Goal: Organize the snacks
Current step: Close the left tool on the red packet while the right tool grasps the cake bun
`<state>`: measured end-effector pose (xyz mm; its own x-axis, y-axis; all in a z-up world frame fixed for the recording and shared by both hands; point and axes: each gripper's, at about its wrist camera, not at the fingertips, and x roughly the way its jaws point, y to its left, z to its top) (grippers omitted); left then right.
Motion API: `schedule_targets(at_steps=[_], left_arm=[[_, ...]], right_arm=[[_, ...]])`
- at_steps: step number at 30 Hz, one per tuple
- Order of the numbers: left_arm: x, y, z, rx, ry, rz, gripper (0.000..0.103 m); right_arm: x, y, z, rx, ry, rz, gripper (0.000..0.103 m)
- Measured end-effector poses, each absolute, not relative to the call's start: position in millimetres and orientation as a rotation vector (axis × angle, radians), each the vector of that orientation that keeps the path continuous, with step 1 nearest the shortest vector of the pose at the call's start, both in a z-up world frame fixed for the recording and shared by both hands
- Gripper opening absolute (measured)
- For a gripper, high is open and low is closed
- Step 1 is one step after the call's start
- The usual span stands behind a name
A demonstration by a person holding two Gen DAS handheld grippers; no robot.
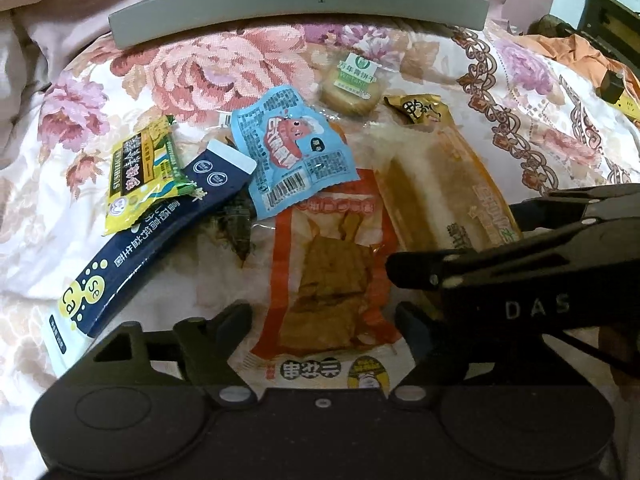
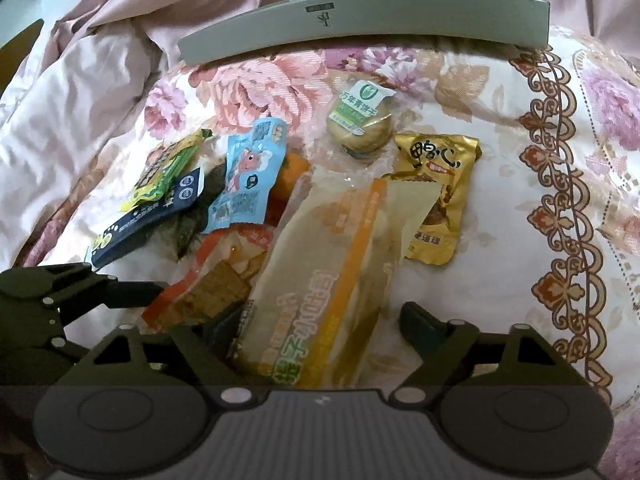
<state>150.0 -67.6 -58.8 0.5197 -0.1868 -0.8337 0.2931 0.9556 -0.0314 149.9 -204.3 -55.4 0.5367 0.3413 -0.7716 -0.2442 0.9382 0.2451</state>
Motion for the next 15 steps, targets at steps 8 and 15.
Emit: schedule_targets(at_steps=[8,15], left_arm=[[142,-64,-54,0.097,0.966,-0.292,0.062],[145,-66,-55,0.098,0.969,-0.291,0.069]], right_arm=[[146,-218,-50,0.205,0.953,0.375,0.061],[147,-218,-48,0.211,0.941,0.38,0.056]])
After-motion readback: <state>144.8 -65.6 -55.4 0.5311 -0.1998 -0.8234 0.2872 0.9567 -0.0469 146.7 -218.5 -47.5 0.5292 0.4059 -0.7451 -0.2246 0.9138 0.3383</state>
